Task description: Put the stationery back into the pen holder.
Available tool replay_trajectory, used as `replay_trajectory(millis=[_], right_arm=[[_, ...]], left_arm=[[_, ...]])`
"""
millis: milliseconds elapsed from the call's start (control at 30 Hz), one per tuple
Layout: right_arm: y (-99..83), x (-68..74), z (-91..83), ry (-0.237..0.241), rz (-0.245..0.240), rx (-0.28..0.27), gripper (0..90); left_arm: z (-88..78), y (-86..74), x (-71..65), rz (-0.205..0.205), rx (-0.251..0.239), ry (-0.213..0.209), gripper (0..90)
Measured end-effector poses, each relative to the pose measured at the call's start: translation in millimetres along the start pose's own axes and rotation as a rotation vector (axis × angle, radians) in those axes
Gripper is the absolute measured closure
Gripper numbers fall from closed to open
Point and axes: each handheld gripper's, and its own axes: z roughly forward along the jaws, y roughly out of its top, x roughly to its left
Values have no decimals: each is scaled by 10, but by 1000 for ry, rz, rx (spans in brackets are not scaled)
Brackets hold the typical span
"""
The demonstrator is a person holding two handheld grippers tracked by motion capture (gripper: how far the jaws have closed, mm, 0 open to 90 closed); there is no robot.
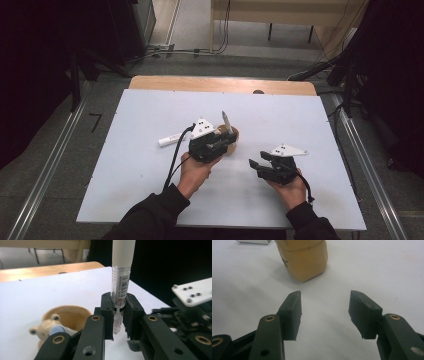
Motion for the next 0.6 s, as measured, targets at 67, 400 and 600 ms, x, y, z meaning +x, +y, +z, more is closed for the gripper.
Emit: replay_trajectory(millis=[67,400,600], right_arm=[[-2,-2,2,1,0,-1,424],[-1,3,2,7,-2,-7,425],[-3,4,2,11,-3,-7,426]], left_arm=[[52,12,6,27,-1,36,792],[320,-4,38,77,34,142,792],[375,-21,49,102,41,190,790]])
